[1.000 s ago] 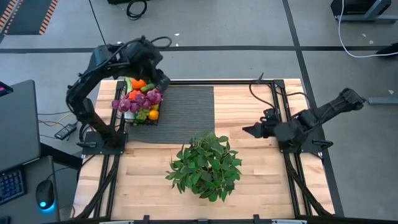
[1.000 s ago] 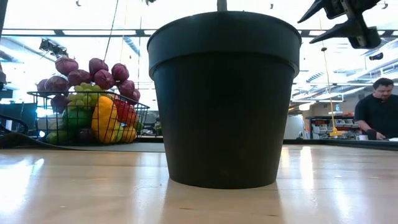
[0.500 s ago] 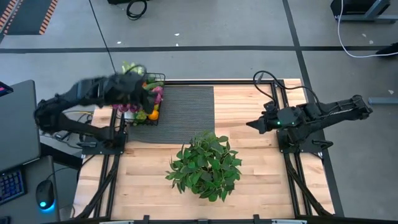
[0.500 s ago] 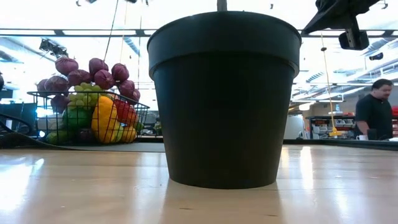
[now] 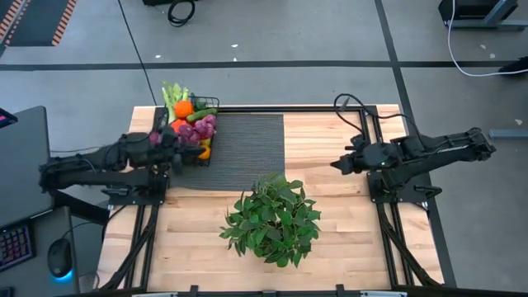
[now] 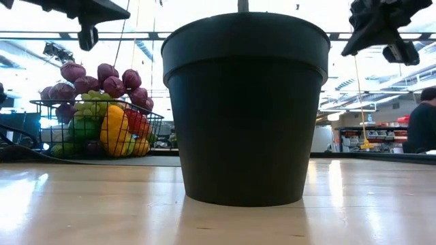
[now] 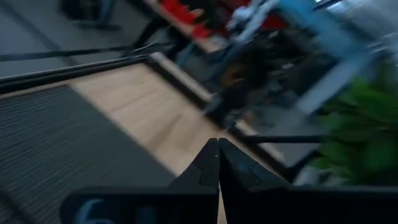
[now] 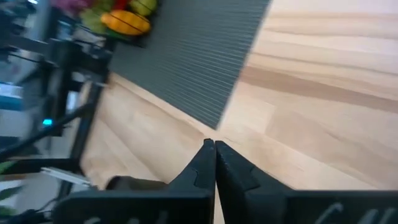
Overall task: Build produce basket
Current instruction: Return to Home Position
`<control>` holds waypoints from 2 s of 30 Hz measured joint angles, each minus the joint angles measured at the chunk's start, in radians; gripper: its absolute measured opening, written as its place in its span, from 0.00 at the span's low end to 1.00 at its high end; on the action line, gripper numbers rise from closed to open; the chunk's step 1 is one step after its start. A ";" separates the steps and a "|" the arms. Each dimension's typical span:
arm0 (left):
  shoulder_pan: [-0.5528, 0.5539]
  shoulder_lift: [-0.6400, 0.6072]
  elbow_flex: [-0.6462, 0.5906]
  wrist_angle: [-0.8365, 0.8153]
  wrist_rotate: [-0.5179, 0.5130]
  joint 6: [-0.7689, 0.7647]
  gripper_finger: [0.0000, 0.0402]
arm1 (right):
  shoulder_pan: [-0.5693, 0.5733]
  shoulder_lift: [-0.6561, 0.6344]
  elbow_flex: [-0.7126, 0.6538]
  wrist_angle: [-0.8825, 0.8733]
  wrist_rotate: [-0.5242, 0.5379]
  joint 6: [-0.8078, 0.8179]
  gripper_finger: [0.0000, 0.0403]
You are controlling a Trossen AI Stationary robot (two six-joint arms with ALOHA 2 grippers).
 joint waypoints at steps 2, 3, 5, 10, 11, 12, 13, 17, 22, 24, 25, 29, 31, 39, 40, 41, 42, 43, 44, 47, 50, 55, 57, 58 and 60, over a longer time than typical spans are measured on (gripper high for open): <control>0.000 -0.052 -0.075 0.080 0.041 -0.008 0.01 | -0.005 0.005 0.000 -0.033 -0.008 0.008 0.04; 0.000 -0.075 -0.112 0.118 0.050 -0.021 0.01 | -0.009 0.008 0.000 -0.040 -0.007 0.007 0.05; 0.000 -0.118 -0.187 0.163 0.062 -0.052 0.01 | -0.018 0.012 0.000 -0.054 0.000 0.004 0.05; 0.000 -0.226 -0.336 0.243 0.103 -0.112 0.01 | -0.050 0.021 0.000 -0.025 0.014 0.122 0.02; 0.000 -0.249 -0.359 0.252 0.112 -0.133 0.01 | -0.056 0.021 0.000 -0.020 0.008 0.145 0.02; 0.000 -0.273 -0.381 0.261 0.116 -0.150 0.01 | -0.063 0.021 0.000 -0.012 0.003 0.156 0.01; -0.003 -0.298 -0.400 0.274 0.118 -0.161 0.01 | -0.069 0.020 0.000 -0.005 -0.003 0.162 0.01; -0.028 -0.392 -0.457 0.311 0.113 -0.164 0.01 | -0.095 0.012 0.000 -0.006 -0.011 0.150 0.03; -0.068 -0.464 -0.515 0.312 0.081 -0.212 0.01 | -0.146 -0.012 0.000 -0.007 -0.001 0.057 0.03; -0.089 -0.477 -0.535 0.310 0.056 -0.220 0.01 | -0.165 -0.029 0.000 -0.008 0.013 0.037 0.02; -0.100 -0.477 -0.542 0.309 0.039 -0.218 0.01 | -0.173 -0.038 0.000 -0.007 0.022 0.033 0.01; -0.151 -0.474 -0.583 0.326 -0.081 -0.243 0.01 | -0.192 -0.082 0.000 -0.008 0.028 0.023 0.02; -0.176 -0.474 -0.582 0.335 -0.138 -0.237 0.01 | -0.194 -0.112 0.000 -0.014 0.031 -0.004 0.03; -0.198 -0.472 -0.582 0.334 -0.182 -0.259 0.01 | -0.168 -0.263 -0.117 0.014 0.047 -0.073 0.01; -0.198 -0.472 -0.582 0.333 -0.182 -0.239 0.01 | -0.159 -0.286 -0.160 0.066 0.048 -0.092 0.01; -0.198 -0.472 -0.582 0.331 -0.182 -0.207 0.01 | -0.149 -0.309 -0.210 0.132 0.056 -0.116 0.02; -0.198 -0.472 -0.582 0.327 -0.182 -0.161 0.01 | -0.140 -0.333 -0.264 0.218 0.065 -0.147 0.02; -0.198 -0.472 -0.582 0.325 -0.182 -0.119 0.01 | -0.133 -0.355 -0.322 0.312 0.067 -0.189 0.02; -0.198 -0.472 -0.582 0.324 -0.182 -0.089 0.01 | -0.127 -0.375 -0.379 0.397 0.067 -0.240 0.02; -0.198 -0.472 -0.582 0.321 -0.182 0.025 0.01 | -0.123 -0.427 -0.526 0.614 0.069 -0.388 0.02; -0.198 -0.472 -0.582 0.319 -0.182 0.237 0.01 | -0.123 -0.459 -0.631 0.687 0.070 -0.495 0.02; -0.198 -0.472 -0.582 0.316 -0.183 0.661 0.03 | -0.124 -0.441 -0.700 0.724 -0.018 -0.714 0.03; -0.196 -0.472 -0.582 0.326 -0.186 0.718 0.04 | -0.124 -0.413 -0.701 0.697 -0.043 -0.768 0.03; -0.194 -0.472 -0.583 0.333 -0.190 0.726 0.05 | -0.124 -0.405 -0.701 0.696 -0.050 -0.792 0.03; -0.194 -0.472 -0.584 0.337 -0.192 0.727 0.05 | -0.124 -0.389 -0.701 0.698 -0.058 -0.871 0.03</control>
